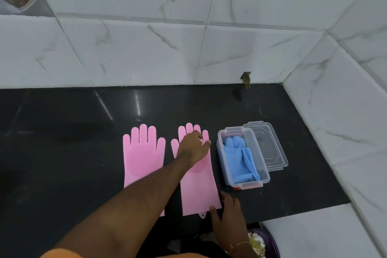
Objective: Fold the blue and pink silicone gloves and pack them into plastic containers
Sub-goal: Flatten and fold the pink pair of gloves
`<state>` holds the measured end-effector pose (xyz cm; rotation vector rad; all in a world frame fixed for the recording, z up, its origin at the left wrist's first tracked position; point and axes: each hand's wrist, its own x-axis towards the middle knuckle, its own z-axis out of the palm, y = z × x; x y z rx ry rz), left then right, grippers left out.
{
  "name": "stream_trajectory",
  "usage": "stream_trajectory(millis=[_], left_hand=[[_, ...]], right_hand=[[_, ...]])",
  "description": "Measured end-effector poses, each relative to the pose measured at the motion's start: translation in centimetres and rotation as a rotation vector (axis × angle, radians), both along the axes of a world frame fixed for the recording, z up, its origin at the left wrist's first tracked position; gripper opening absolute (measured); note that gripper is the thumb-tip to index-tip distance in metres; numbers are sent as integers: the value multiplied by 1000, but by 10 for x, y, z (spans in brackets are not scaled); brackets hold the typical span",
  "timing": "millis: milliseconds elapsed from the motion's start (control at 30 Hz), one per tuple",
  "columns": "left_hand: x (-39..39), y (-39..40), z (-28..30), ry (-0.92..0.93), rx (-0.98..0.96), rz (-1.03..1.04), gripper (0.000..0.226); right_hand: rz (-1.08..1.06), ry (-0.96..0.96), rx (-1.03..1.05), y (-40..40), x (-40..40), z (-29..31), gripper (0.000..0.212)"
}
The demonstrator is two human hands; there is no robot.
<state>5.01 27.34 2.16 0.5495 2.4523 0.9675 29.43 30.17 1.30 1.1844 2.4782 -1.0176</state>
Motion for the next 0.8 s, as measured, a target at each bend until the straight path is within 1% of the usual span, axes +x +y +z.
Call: stream_trajectory(millis=[100,167,200,267,300,467,500,533,600,633,700,733,800], left_hand=[[2,10,-8,-4,-72,29,56],[2,13,-11,-5,-104,28,64],[2,15,-13,3,-126,20,63],[2,18,-14,27,-146,10,52],[1,18,-14,39,-139,8,45],[-4,17,-9,98,-139,-10,16],[-5,16,-7,91,-136,-8,17],[-8,12,-5,69,-122,-4,22],[-17,1,3,-5,-79,1,37],[-24,-7,9,-49,-42,5,41],[-40,-27,19,-125,40,0,38],[-49,-40,23,-128,57,-27,35],[-69,-71,30,-99,60,-82,20]], right_hand=[[-34,-2,-64,4,-4,-8,61],[-54,7,-92,5,-8,-12,50],[-58,4,-107,5,-9,-14,39],[-33,-13,-129,6,-12,-15,16],[-3,-20,-133,6,-13,-15,12],[65,4,-161,1,-18,-15,20],[74,11,-158,-2,-18,-15,23],[94,21,-143,-5,-18,-14,23],[147,60,-73,-12,-20,-9,21],[175,98,-34,-16,-22,-6,21],[263,183,34,-23,-29,1,21],[335,212,73,-28,-34,4,20],[490,244,155,-40,-48,13,26]])
